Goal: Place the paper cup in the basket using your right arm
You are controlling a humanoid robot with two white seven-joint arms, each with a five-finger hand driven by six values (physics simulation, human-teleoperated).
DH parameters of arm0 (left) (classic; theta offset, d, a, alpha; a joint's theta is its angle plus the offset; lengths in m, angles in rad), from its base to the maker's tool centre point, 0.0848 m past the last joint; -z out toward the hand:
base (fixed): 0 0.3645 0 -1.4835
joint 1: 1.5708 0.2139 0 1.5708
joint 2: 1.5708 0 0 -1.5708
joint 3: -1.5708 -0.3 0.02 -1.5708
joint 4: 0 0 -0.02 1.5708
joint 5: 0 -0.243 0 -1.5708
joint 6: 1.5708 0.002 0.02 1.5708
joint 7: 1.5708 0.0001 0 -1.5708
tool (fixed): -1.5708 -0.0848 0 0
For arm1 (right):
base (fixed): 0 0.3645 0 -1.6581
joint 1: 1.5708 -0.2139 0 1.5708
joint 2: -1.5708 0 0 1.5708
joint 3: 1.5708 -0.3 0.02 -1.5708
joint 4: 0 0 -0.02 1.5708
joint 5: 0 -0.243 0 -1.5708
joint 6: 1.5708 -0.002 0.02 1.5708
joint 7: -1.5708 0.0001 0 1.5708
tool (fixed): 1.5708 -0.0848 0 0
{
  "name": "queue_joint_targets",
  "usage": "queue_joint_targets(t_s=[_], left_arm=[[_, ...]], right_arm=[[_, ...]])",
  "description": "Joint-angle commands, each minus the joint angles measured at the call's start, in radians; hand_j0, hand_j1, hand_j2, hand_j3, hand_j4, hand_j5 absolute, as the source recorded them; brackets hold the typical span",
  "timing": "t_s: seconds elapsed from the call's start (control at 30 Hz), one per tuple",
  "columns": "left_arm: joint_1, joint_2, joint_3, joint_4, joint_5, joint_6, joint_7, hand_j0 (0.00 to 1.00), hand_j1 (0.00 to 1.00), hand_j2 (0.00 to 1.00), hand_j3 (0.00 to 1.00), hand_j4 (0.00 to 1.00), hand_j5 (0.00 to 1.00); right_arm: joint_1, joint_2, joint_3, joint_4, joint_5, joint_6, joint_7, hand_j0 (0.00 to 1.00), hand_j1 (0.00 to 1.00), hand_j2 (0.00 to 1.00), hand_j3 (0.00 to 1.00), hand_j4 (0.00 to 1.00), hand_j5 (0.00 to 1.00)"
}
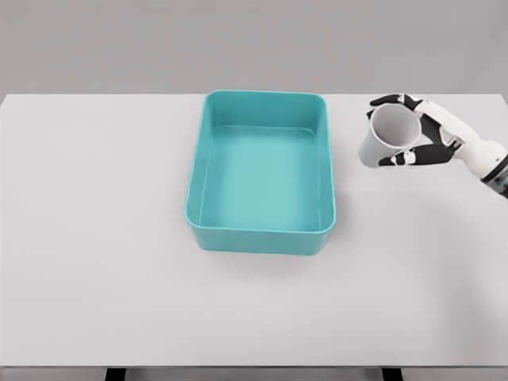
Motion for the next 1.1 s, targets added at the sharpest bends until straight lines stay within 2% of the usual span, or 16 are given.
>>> queue_joint_targets(t_s=[0.0,0.17,0.27,0.37,0.5,0.6,0.7,0.8,0.87,0.97,1.07], left_arm=[[0.0,0.0,0.0,0.0,0.001,0.0,0.0,1.0,1.0,1.0,1.0,1.0,1.0],[0.0,0.0,0.0,0.0,0.001,-0.001,0.0,1.0,1.0,1.0,1.0,1.0,1.0],[0.0,0.0,0.0,0.0,-0.001,0.0,0.0,1.0,1.0,1.0,1.0,1.0,1.0],[0.0,0.0,0.0,0.0,0.001,0.0,0.0,1.0,1.0,1.0,1.0,1.0,1.0],[0.0,0.0,0.0,0.0,0.001,0.0,0.0,1.0,1.0,1.0,1.0,1.0,1.0],[0.0,0.0,0.0,0.0,0.001,0.0,0.0,1.0,1.0,1.0,1.0,1.0,1.0],[0.0,0.0,0.0,0.0,0.001,0.0,0.0,1.0,1.0,1.0,1.0,1.0,1.0],[0.0,0.0,0.0,0.0,0.001,-0.001,0.0,1.0,1.0,1.0,1.0,1.0,1.0],[0.0,0.0,0.0,0.0,0.001,0.0,0.0,1.0,1.0,1.0,1.0,1.0,1.0],[0.0,0.0,0.0,0.0,0.001,-0.001,0.0,1.0,1.0,1.0,1.0,1.0,1.0],[0.0,0.0,0.0,0.0,0.0,0.0,0.0,1.0,1.0,1.0,1.0,1.0,1.0]], right_arm=[[0.0,-0.006,-0.04,-0.043,0.037,-0.014,0.0,0.68,0.68,0.68,0.68,0.68,0.68],[0.0,-0.001,-0.055,-0.063,0.098,-0.054,0.0,0.68,0.68,0.68,0.68,0.68,0.68],[0.002,0.007,-0.065,-0.105,0.172,-0.054,0.0,0.68,0.68,0.68,0.68,0.68,0.68],[0.0,0.011,-0.075,-0.122,0.201,-0.054,0.0,0.68,0.68,0.68,0.68,0.68,0.68],[-0.005,0.013,-0.075,-0.169,0.245,-0.054,0.0,0.68,0.68,0.68,0.68,0.68,0.68],[-0.005,0.021,-0.075,-0.249,0.294,-0.054,0.0,0.68,0.68,0.68,0.68,0.68,0.68],[-0.005,0.031,-0.075,-0.298,0.334,-0.054,0.0,0.68,0.68,0.68,0.68,0.68,0.68],[-0.006,0.036,-0.075,-0.324,0.344,-0.054,0.0,0.68,0.68,0.68,0.68,0.68,0.68],[-0.021,0.063,-0.075,-0.324,0.385,-0.054,0.0,0.68,0.68,0.68,0.68,0.68,0.68],[-0.028,0.089,-0.075,-0.366,0.445,0.004,0.0,0.68,0.68,0.68,0.68,0.68,0.68],[-0.041,0.137,-0.068,-0.367,0.505,0.033,0.0,0.68,0.68,0.68,0.68,0.68,0.68]])
